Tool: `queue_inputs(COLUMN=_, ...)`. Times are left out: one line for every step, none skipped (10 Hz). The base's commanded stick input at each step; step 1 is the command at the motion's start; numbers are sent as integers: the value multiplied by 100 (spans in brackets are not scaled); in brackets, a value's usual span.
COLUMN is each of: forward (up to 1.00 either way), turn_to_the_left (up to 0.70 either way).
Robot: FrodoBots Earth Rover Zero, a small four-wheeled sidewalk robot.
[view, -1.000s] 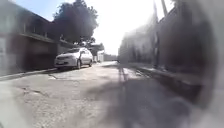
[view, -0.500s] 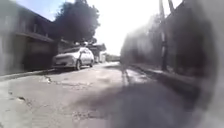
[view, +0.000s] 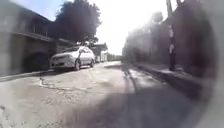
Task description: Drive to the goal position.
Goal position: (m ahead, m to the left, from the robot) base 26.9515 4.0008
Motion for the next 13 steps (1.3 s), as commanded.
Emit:
queue_inputs(forward=100, turn_to_the_left=0)
queue_inputs(forward=100, turn_to_the_left=0)
queue_inputs(forward=100, turn_to_the_left=-2)
queue_inputs(forward=100, turn_to_the_left=-18)
queue_inputs(forward=100, turn_to_the_left=-35)
queue_inputs(forward=100, turn_to_the_left=-39)
queue_inputs(forward=100, turn_to_the_left=-39)
queue_inputs(forward=100, turn_to_the_left=-39)
queue_inputs(forward=100, turn_to_the_left=-40)
queue_inputs(forward=100, turn_to_the_left=-38)
queue_inputs(forward=100, turn_to_the_left=-2)
queue_inputs(forward=100, turn_to_the_left=0)
queue_inputs(forward=100, turn_to_the_left=0)
